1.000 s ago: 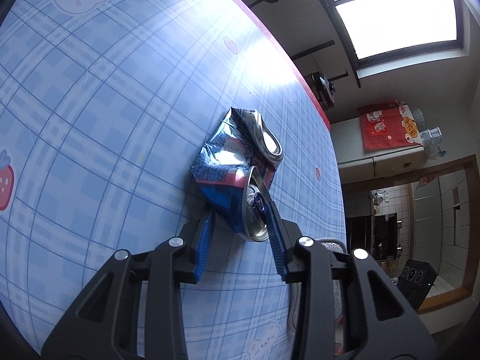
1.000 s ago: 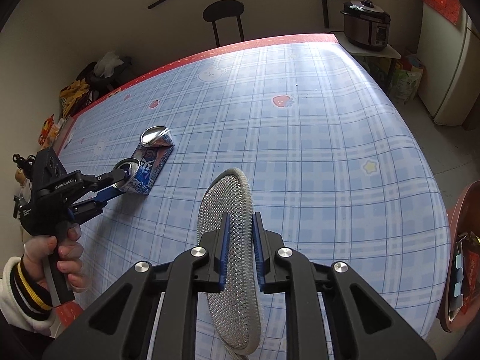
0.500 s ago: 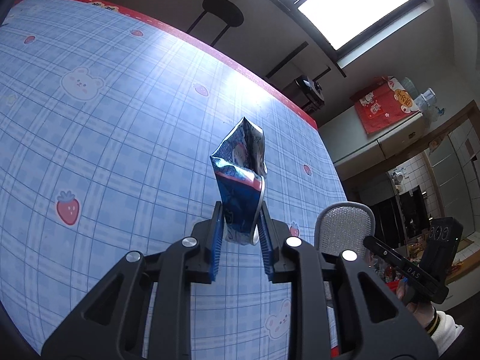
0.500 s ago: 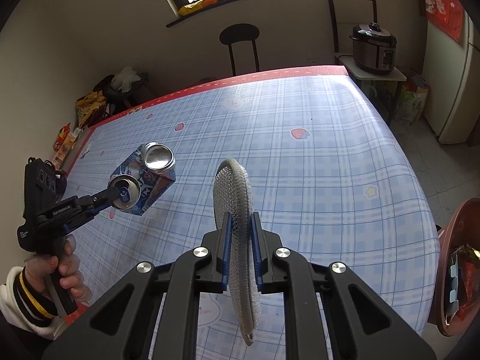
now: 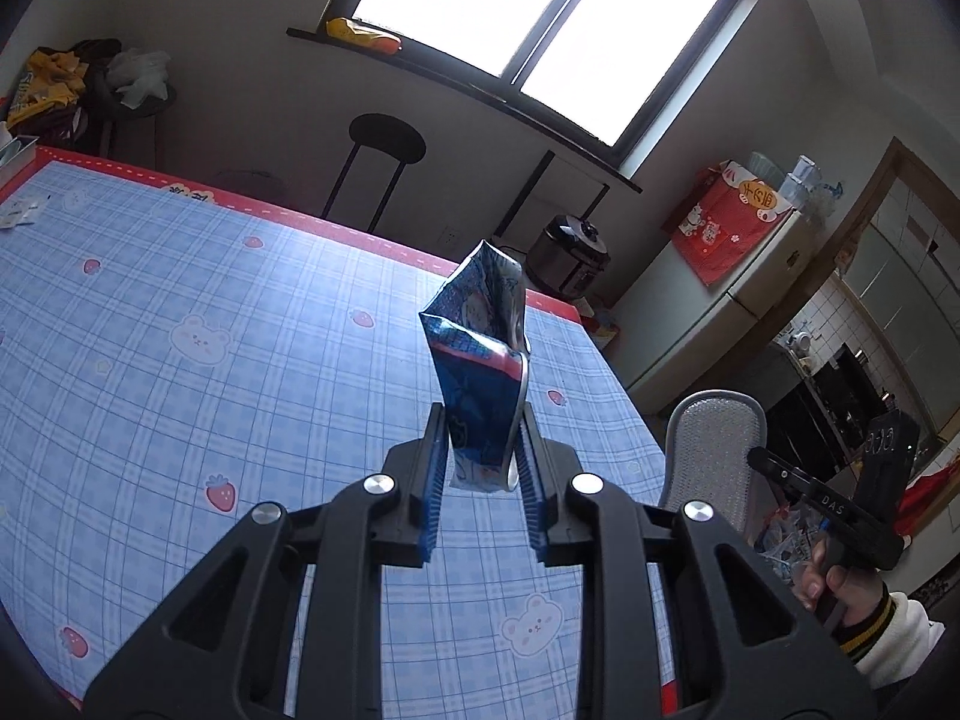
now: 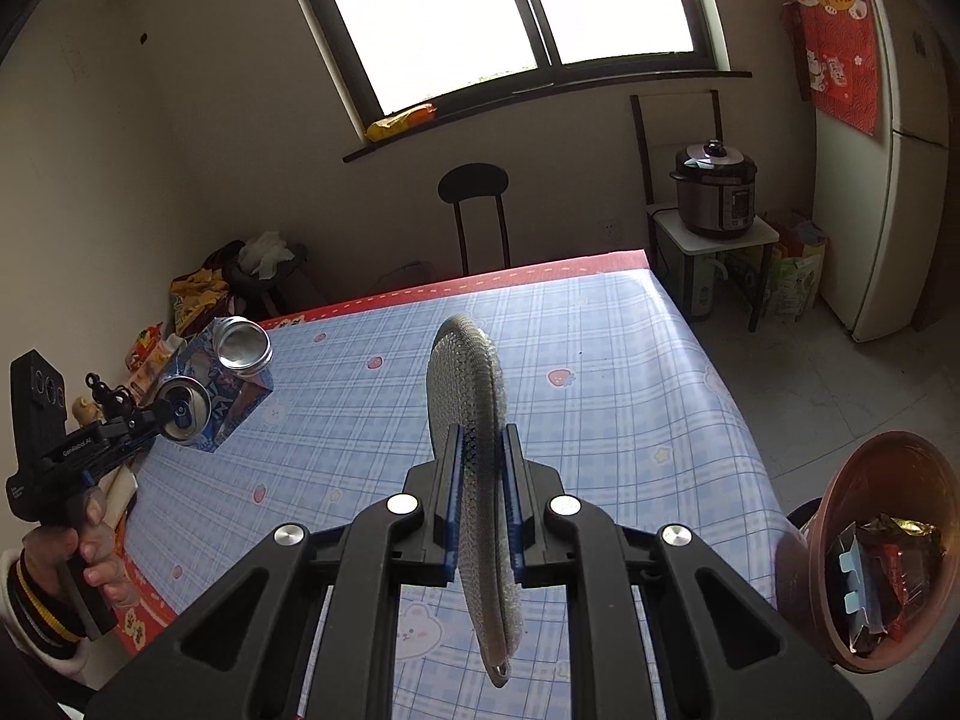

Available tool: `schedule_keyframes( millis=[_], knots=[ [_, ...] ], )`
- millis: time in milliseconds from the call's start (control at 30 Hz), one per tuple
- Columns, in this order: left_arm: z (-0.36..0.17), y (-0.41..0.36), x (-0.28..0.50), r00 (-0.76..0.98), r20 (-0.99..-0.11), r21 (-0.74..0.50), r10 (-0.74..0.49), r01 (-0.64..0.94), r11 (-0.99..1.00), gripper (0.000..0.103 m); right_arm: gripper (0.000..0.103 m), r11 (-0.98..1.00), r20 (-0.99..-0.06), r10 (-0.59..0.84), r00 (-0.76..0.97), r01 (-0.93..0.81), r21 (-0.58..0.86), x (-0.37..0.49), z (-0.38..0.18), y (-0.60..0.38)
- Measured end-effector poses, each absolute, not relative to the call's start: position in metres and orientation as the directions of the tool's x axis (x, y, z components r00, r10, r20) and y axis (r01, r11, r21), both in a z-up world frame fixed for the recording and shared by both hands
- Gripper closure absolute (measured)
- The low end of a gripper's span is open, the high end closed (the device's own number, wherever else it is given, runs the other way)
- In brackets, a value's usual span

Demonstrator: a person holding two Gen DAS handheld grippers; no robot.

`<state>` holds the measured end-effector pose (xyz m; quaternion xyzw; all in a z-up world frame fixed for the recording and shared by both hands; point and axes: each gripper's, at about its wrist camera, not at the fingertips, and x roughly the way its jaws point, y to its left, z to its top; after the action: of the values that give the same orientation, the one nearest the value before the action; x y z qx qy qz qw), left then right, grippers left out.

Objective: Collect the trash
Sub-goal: 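Carry the white sponge to the bin and open the right tool while the left holds the can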

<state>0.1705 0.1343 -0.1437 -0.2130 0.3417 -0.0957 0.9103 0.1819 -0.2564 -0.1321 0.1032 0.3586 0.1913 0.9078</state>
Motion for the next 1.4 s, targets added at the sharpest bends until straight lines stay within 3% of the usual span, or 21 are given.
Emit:
schedule_keyframes(
  millis=[367,733,1300,1400],
  knots=[
    [-0.084,0.065,0.147,0.784,-0.492,-0.437,-0.377,0.152,0.886,0.078,0.089,0.956,-0.539,0.243,0.807,-0.105,0.273,0.133,-0.092,-0.384],
    [-0.068,-0.044,0.143,0.751,-0.457,-0.445,-0.477,0.271,0.853,0.078,0.089,0.973,-0.533,0.028,0.846,0.100,0.209,0.092,-0.082,-0.528],
    [-0.072,-0.103,0.133,0.769,-0.488,-0.411,-0.413,0.215,0.886,0.078,0.087,0.978,-0.587,0.102,0.803,0.027,0.207,0.142,-0.115,-0.563],
    [-0.073,-0.102,0.129,0.770,-0.495,-0.404,-0.402,0.205,0.891,0.078,0.069,0.978,-0.590,0.113,0.799,0.014,0.207,0.150,-0.116,-0.561]
  ],
)
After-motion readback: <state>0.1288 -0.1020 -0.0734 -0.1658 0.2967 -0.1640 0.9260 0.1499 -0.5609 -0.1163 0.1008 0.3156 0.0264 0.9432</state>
